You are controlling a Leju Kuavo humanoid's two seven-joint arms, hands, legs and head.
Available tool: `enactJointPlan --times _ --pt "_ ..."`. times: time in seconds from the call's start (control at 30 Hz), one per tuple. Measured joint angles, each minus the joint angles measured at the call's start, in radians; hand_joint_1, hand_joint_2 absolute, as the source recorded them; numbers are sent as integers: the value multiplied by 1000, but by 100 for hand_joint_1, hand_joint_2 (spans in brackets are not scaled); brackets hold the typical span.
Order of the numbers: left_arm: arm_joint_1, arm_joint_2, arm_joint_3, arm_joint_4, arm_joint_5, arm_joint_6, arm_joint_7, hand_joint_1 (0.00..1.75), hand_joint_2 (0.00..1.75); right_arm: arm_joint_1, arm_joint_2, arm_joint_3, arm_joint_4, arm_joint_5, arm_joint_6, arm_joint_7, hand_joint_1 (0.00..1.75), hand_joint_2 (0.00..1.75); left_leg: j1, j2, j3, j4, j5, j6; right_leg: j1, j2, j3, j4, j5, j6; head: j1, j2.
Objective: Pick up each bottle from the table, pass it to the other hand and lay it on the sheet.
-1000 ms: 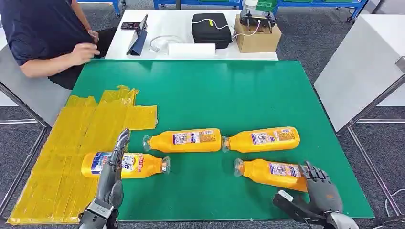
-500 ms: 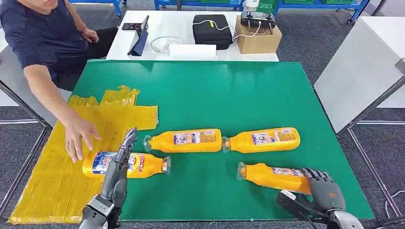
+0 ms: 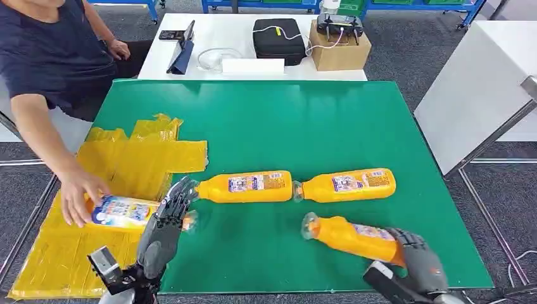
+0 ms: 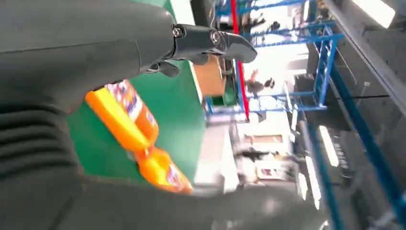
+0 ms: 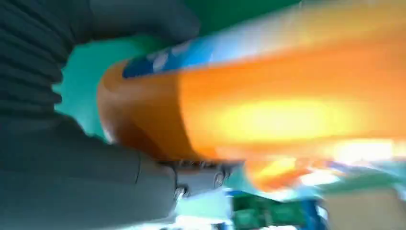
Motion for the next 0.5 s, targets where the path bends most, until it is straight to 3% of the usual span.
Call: enactJointPlan --times 0.07,0.2,0.4,0.5 --pt "12 -63 42 9 -6 -50 0 0 175 8 68 24 -50 -2 -42 -14 175 175 0 1 -2 0 1 -1 0 1 -4 2 0 0 -1 0" --pt "25 -133 52 10 -56 25 0 0 175 -2 156 73 -102 52 -152 -9 175 175 0 0 -3 0 1 -1 1 1 -5 2 -1 -1 0 0" --pt "31 -174 53 11 -63 38 0 0 175 -5 219 121 -131 69 -164 -4 175 175 0 0 -4 0 1 -1 0 0 -5 2 -1 -1 1 0" --pt "32 -185 49 11 -126 112 0 0 175 -6 235 137 -132 81 -164 -9 175 175 0 0 -4 0 1 -1 0 1 -6 2 -1 -1 1 0"
